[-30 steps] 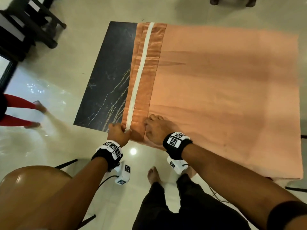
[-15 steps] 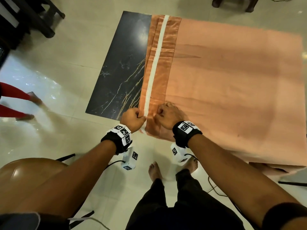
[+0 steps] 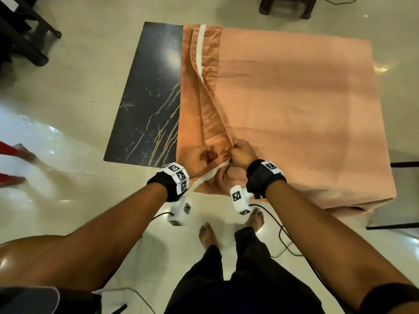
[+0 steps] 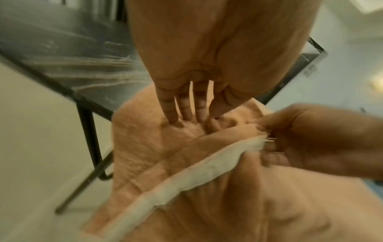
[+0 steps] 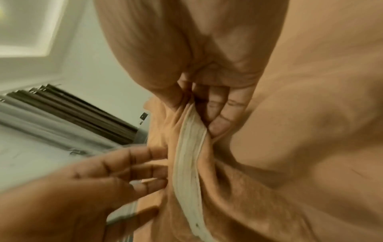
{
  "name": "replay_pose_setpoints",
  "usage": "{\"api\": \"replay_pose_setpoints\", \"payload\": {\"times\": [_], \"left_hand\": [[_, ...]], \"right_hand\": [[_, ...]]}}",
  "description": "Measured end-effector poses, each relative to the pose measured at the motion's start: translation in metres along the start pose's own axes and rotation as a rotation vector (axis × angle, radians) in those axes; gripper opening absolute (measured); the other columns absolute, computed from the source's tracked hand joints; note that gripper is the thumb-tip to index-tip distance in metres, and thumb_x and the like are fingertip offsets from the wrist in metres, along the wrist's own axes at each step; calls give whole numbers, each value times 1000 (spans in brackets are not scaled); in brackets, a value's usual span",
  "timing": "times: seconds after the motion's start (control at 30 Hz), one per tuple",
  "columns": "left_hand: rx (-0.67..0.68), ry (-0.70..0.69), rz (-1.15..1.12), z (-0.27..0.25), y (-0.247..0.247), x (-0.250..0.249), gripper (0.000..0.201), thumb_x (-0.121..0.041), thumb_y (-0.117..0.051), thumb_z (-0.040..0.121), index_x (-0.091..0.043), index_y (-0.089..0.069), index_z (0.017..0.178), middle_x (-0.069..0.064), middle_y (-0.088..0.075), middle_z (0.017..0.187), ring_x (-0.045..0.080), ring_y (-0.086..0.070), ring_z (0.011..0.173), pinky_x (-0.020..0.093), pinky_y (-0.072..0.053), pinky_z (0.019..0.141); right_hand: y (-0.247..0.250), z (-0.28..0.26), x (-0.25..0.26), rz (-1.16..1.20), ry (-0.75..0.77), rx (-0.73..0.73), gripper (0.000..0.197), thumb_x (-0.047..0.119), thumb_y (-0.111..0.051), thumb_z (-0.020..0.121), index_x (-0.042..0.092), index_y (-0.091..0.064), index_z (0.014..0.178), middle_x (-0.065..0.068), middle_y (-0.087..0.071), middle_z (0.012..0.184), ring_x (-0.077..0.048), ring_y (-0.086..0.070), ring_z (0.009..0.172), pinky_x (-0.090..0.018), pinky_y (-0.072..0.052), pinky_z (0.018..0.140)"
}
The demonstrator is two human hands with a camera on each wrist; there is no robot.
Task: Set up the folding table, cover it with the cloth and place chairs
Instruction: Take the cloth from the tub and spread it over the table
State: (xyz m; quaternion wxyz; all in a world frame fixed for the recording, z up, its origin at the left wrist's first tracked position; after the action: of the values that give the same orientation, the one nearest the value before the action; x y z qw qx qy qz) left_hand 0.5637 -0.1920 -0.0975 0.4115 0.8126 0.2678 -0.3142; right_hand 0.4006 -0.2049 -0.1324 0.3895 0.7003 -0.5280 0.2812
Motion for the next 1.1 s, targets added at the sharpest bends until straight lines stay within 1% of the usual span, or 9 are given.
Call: {"api": "replay_pose_setpoints", "payload": {"times": [0.07,0.17,0.27,0.43,0.53,0.6,0.7,0.97,1.1], "left_hand": [[-4,-25,405,2,4,11,68,-46,-44,72,-8,-62,126,19,-62,115,35,-56,110,40,-45,98],[-15,-10,668,7,0,17,74,-46,-60,77,-13,-46,141,16,-49,131,38,-44,122,40,-36,105],[-15,-13,768,15,-7,17,72,-44,-67,82,-17,-41,144,15,-46,133,38,-44,122,41,-33,106],[-10,24,878,23,-7,15,73,-56,-61,82,-23,-40,144,14,-45,135,37,-45,124,44,-33,108],[-31,21,892,24,-9,20,73,-58,-64,80,-22,-42,140,14,-48,130,35,-47,118,42,-34,105],[-40,22,882,25,-11,20,74,-56,-66,78,-21,-43,138,14,-49,129,36,-48,117,41,-35,105],[-49,29,878,29,-10,16,72,-51,-66,80,-17,-41,138,16,-49,130,36,-48,119,41,-36,105],[8,86,798,53,-1,-7,45,-39,-52,92,-12,-51,129,19,-57,122,37,-58,111,42,-46,97],[12,67,798,78,8,-23,40,-46,-50,86,-18,-65,110,14,-65,105,32,-60,100,42,-50,89]], "right_hand": [[14,0,-9,77,-49,-119,32,-5,-41,89,18,-63,86,-1,-65,77,-25,-61,75,-32,-53,64],[64,-9,-11,57,-75,-354,25,2,-38,95,16,-57,104,-3,-64,92,-21,-59,76,-24,-45,61],[123,-13,-3,-124,-10,-437,23,20,-46,100,13,-54,120,-5,-63,108,-29,-61,94,-32,-43,74],[267,-17,19,-733,22,-485,37,45,-47,100,21,-51,128,-13,-65,112,-37,-62,96,-38,-43,78],[356,-35,17,-710,-133,-749,36,33,-48,97,14,-51,129,-25,-62,123,-46,-59,112,-51,-49,95],[389,-47,11,-574,-175,-869,42,32,-53,94,12,-52,130,-22,-60,130,-44,-57,118,-48,-47,101],[382,-38,0,-517,-118,-844,50,39,-59,89,14,-53,132,-18,-62,129,-41,-59,117,-46,-49,97],[250,-2,-22,-1018,148,-362,33,39,-51,84,22,-71,104,-16,-65,110,-40,-64,95,-44,-54,82],[248,19,-6,-976,197,-288,41,41,-50,81,21,-69,111,-15,-58,119,-38,-60,101,-46,-53,87]]}}
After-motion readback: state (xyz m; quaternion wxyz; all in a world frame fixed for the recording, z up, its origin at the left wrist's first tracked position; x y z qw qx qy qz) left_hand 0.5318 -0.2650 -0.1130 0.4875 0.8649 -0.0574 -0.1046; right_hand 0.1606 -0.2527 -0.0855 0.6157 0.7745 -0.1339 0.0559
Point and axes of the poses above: each hand's wrist, its own z-axis towards the middle knuckle, its own y-axis out of the back of the hand, x = y × z, the point moved 6 cm from there along z, towards the middle knuckle
